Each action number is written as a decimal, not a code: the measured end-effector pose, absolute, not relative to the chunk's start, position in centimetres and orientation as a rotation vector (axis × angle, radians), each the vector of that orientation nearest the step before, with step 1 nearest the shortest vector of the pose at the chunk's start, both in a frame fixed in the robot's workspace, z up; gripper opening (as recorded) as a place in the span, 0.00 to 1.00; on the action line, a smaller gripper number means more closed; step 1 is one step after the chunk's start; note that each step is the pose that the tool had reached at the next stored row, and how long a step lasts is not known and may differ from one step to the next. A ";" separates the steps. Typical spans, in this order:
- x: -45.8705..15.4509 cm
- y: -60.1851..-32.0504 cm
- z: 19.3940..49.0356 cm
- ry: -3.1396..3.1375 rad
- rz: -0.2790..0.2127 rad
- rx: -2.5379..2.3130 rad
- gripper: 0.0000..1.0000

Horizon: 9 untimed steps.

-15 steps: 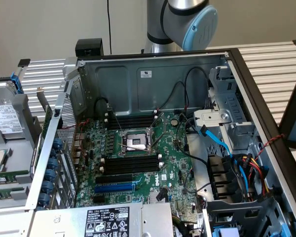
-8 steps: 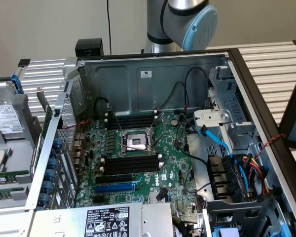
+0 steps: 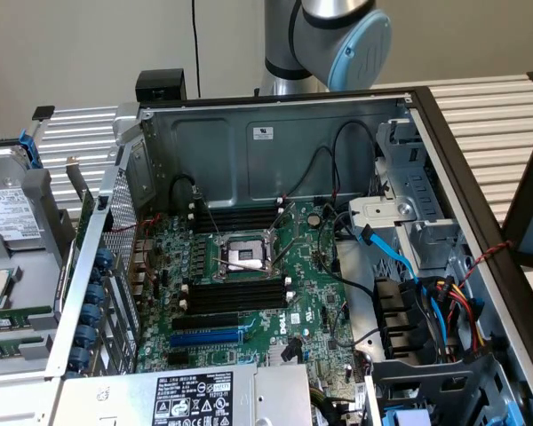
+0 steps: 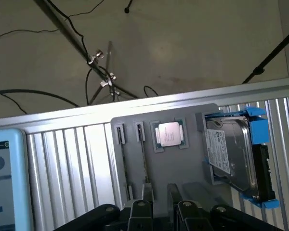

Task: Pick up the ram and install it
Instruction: 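Pick up the ram and move it above insertion slot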

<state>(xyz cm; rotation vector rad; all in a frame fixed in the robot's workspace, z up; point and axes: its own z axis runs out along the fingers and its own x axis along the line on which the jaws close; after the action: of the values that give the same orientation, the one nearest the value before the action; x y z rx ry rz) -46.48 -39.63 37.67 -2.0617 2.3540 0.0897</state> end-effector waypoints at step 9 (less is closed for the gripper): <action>-46.5 -39.6 36.2 2.207 0.093 -2.226 0.27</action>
<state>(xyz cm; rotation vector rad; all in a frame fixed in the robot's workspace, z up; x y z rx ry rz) -46.48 -39.63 36.23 -2.2261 2.2069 0.0930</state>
